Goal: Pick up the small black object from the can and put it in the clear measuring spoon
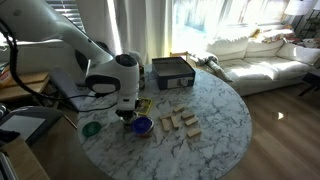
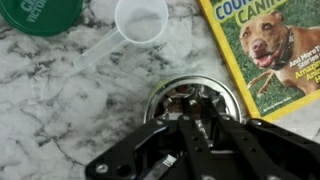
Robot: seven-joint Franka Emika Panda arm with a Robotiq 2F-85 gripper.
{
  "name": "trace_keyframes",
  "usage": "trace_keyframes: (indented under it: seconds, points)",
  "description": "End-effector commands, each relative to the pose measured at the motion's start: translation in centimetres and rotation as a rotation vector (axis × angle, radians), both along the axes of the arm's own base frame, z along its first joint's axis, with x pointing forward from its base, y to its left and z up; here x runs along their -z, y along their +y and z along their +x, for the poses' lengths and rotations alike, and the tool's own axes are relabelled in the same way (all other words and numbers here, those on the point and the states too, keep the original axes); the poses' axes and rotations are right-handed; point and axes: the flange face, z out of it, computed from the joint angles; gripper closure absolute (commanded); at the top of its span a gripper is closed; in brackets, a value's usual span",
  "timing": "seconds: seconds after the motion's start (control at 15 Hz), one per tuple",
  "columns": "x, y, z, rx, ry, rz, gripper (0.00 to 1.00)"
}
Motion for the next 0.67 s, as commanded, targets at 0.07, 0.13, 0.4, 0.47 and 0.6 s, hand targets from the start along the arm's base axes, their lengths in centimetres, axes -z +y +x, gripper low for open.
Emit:
trace_keyframes:
  seconds: [0.07,0.13,0.4,0.47,0.6]
  points:
    - [0.59,-0.6,0.2,0.021,-0.014,0.0,1.0]
    - [0.56,-0.63,0.21,0.021,-0.015,-0.002,1.0]
    - [0.37,-0.77,0.24,0.022,-0.022,-0.005,1.0]
    - [0.29,-0.79,0.25,0.022,-0.024,-0.007,1.0]
    - [0.12,-0.87,0.26,0.025,-0.026,-0.011,0.74]
